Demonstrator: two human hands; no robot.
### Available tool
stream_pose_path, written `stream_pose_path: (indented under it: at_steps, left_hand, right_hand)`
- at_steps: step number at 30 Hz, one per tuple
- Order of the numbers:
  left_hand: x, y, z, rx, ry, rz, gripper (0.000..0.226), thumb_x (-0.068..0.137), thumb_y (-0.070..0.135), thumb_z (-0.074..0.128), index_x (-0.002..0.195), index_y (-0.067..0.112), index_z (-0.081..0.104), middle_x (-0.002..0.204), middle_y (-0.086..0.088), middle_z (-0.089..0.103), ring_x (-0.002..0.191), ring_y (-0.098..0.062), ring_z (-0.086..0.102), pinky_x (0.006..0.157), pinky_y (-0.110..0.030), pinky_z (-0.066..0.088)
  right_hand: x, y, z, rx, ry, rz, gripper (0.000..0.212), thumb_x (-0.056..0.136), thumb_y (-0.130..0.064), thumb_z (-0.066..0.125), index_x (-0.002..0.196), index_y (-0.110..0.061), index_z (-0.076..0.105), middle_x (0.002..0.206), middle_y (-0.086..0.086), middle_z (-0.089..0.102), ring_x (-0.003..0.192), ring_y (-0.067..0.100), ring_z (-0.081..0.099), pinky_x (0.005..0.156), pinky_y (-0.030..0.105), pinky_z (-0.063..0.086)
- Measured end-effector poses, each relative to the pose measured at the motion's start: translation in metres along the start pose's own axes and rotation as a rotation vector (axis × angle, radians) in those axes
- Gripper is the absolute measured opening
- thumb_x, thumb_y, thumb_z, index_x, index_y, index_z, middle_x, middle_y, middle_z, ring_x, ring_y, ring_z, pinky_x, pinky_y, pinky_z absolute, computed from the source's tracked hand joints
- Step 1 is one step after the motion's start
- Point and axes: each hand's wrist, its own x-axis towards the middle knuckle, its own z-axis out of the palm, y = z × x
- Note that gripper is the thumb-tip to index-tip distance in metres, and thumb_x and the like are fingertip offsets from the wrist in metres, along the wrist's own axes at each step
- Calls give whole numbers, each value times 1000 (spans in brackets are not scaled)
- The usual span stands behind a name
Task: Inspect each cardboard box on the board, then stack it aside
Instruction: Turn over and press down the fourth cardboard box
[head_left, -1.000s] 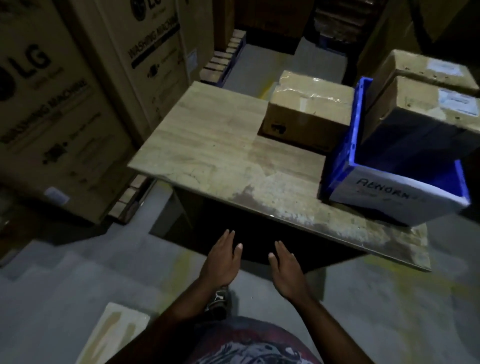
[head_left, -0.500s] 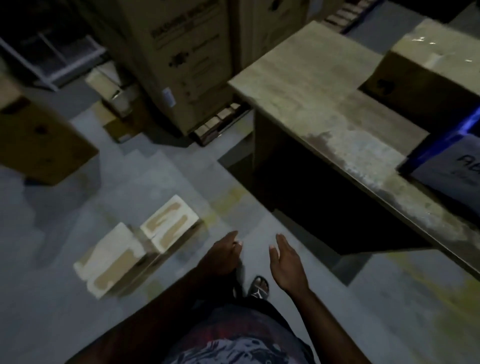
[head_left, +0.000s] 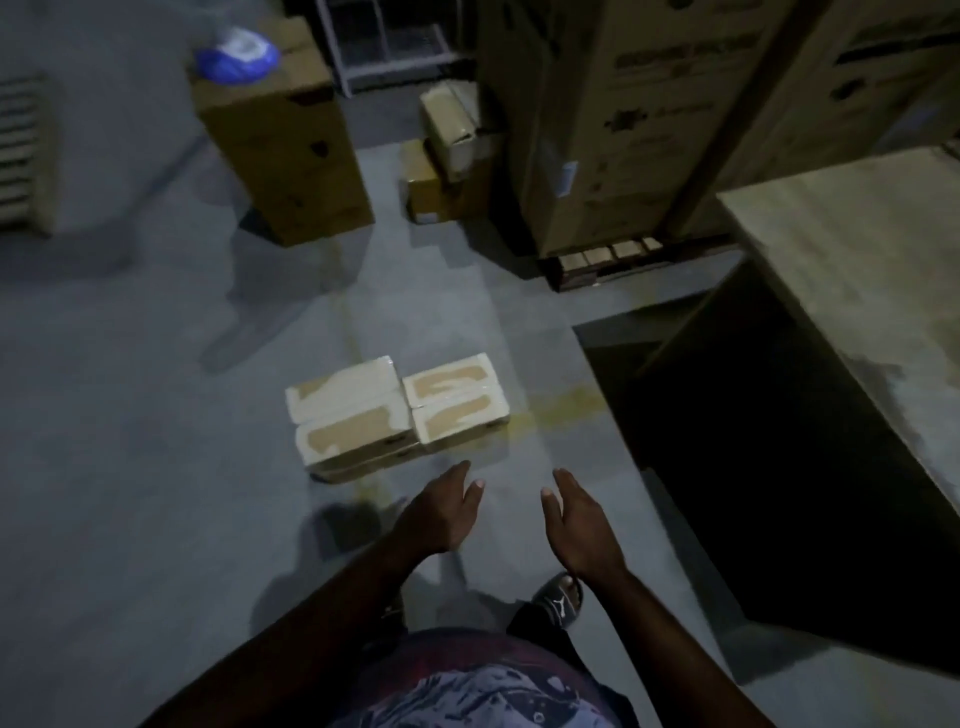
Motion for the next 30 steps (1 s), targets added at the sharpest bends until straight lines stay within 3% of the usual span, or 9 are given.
stream_pose_path:
  at_steps: [5, 9, 13, 17, 19, 21, 24, 26, 30]
  left_hand:
    - [-22, -101, -82, -19, -17, -161, 60, 107, 42, 32, 156, 9, 25, 161, -12, 29, 147, -27, 30, 115, -28, 24]
    - [-37, -166, -129, -80, 52, -257, 59, 106, 47, 30, 152, 9, 34, 153, -18, 42, 138, -32, 43, 113, -35, 34]
    - [-38, -198, -151, -158, 27, -305, 63, 105, 50, 30, 154, 9, 30, 152, -18, 43, 135, -34, 45, 110, -37, 37]
    - [-21, -219, -164, -205, 0, -334, 61, 105, 47, 31, 144, 0, 37, 140, -27, 49, 125, -42, 49, 105, -47, 41]
    - [-9, -224, -174, -188, -7, -343, 57, 107, 40, 33, 143, -4, 38, 143, -29, 46, 129, -42, 46, 106, -45, 39]
    - [5, -226, -184, -211, -40, -382, 51, 108, 34, 34, 134, -8, 46, 136, -30, 51, 125, -41, 51, 102, -42, 41]
    - [34, -236, -198, -266, 15, -444, 35, 108, 30, 35, 103, 0, 52, 110, -30, 60, 104, -41, 61, 88, -43, 45]
    - [52, -240, -205, -245, 53, -424, 42, 106, 33, 34, 113, -1, 58, 116, -26, 63, 108, -39, 61, 90, -38, 44]
    - [101, -268, -214, -230, -24, -485, 46, 107, 36, 35, 133, 3, 54, 129, -20, 60, 117, -34, 58, 90, -33, 43]
  right_hand:
    - [9, -86, 74, -74, -159, -17, 57, 107, -40, 36, 154, -6, 36, 160, 10, 37, 147, 24, 35, 119, 31, 25]
    - [11, -139, 125, -178, -368, -59, 59, 107, -43, 38, 155, -10, 33, 159, 8, 38, 143, 25, 40, 115, 31, 31]
    - [22, -172, 150, -253, -482, -68, 62, 105, -47, 40, 156, -12, 32, 158, 9, 40, 141, 24, 43, 113, 31, 34]
    - [54, -194, 161, -264, -498, -89, 53, 107, -40, 41, 150, -8, 42, 143, 12, 56, 128, 27, 56, 95, 24, 39]
    - [77, -202, 167, -259, -520, -55, 56, 107, -43, 39, 153, -11, 37, 147, 13, 53, 132, 28, 52, 103, 27, 38]
    - [100, -204, 174, -251, -545, -18, 57, 107, -44, 37, 154, -12, 38, 154, 11, 45, 139, 28, 45, 110, 29, 33]
    - [137, -209, 181, -282, -563, -10, 54, 108, -41, 37, 151, -8, 42, 154, 12, 45, 141, 28, 42, 109, 27, 30]
    - [162, -211, 184, -318, -587, -15, 53, 108, -39, 38, 148, -6, 45, 152, 16, 47, 140, 30, 44, 107, 27, 31]
    - [211, -206, 194, -382, -635, 52, 54, 108, -40, 37, 147, -6, 47, 150, 16, 50, 138, 31, 46, 107, 28, 33]
